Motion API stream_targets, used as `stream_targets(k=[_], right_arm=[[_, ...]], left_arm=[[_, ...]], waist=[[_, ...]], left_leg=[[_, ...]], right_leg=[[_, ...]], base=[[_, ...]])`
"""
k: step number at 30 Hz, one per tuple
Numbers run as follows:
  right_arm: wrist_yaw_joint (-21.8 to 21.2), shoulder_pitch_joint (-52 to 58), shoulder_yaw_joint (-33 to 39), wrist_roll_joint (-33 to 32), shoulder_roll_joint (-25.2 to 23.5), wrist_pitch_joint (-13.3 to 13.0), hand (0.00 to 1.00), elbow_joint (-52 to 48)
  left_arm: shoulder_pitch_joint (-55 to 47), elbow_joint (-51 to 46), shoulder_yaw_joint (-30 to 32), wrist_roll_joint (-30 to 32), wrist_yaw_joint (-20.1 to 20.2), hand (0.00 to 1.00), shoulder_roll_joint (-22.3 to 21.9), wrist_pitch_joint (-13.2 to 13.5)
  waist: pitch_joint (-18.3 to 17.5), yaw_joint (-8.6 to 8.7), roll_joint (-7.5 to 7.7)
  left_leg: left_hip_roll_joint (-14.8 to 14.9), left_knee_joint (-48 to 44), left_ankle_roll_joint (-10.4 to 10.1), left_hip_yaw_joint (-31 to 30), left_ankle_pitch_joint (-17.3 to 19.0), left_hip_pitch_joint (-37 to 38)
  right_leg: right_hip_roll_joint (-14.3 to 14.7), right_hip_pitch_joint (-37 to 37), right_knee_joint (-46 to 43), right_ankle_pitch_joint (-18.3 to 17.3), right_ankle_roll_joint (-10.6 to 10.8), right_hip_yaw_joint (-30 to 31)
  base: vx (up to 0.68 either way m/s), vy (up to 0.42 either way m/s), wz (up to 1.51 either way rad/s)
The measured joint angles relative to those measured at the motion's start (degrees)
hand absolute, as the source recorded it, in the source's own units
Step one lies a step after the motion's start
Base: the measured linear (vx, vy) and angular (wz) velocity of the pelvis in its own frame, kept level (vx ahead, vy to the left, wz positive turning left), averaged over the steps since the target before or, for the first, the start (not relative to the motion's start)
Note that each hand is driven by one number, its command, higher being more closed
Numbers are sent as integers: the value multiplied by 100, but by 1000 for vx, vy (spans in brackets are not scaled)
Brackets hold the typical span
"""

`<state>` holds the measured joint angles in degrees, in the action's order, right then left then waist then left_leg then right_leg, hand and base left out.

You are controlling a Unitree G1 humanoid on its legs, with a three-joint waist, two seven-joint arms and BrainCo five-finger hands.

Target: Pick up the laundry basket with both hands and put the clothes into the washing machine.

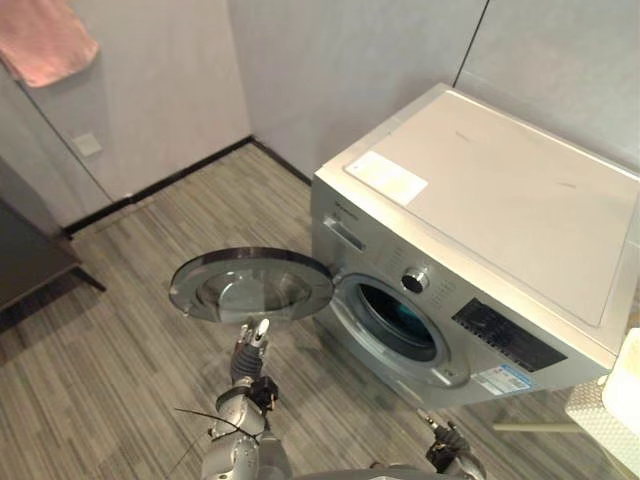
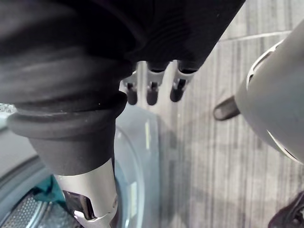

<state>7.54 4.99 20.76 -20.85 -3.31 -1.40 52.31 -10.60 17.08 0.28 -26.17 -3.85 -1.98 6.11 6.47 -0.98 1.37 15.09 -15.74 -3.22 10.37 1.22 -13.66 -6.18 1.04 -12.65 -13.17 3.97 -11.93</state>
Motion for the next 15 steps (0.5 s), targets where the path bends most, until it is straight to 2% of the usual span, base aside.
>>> stream_targets(k=[2, 3, 4, 5, 8, 10, 13, 15], right_arm=[[-4, 129, -137, -136, 34, -33, 0, -90], [-5, 168, -172, -150, 32, -42, 0, -122], [-5, 194, -156, -161, 65, -49, 0, -185], [-2, 274, -151, -151, 6, -44, 0, -182], [5, 337, -146, -112, -84, -12, 0, 14], [14, 325, -110, -112, -84, -4, 0, 220], [54, 167, -62, -123, -34, -14, 0, 325], [110, 47, -1, -142, 33, -52, 0, 386]], left_arm=[[-76, -281, 92, -3, -52, 0, 7, -54], [-78, -370, 132, -8, -78, 0, -7, -53], [-80, -556, 248, -19, -172, 0, -16, -49], [-35, -693, 359, -31, -280, 0, -6, -26], [7, -862, 686, -176, -557, 0, 50, 155], [100, -888, 697, -228, -669, 0, 189, 211], [314, -1046, 720, -225, -768, 0, 355, 289], [422, -1200, 838, -216, -782, 0, 431, 329]], waist=[[1, -32, 7], [-5, -30, -3], [-61, -15, -76], [-127, 23, 79], [-228, 28, 293], [-280, 36, 362], [-302, 96, 345], [-341, 174, 238]], left_leg=[[94, -762, 306, 108, 310, -138], [93, -812, 306, 108, 378, -168], [49, -723, 74, 119, 559, -163], [-92, -607, -22, 169, 530, -183], [-334, -369, -71, 251, 422, -179], [-454, -183, -81, 265, 323, -187], [-622, 28, -39, 238, 201, -212], [-732, 223, -13, 306, 120, -207]], right_leg=[[-112, -101, -227, -52, 35, 84], [-131, -131, -279, -70, 71, 100], [-174, -207, -391, -111, 155, 144], [-308, -252, -381, -86, 226, 154], [-429, -213, 24, 152, 364, 216], [-482, -122, 291, 335, 395, 172], [-552, -73, 624, 579, 457, 114], [-631, -123, 748, 682, 485, 137]], base=[[-60, 26, -9], [-27, 116, -12], [-19, 157, 3], [13, 171, 4], [64, 132, 4], [84, 96, 18], [49, 72, 11], [21, 73, -4]])
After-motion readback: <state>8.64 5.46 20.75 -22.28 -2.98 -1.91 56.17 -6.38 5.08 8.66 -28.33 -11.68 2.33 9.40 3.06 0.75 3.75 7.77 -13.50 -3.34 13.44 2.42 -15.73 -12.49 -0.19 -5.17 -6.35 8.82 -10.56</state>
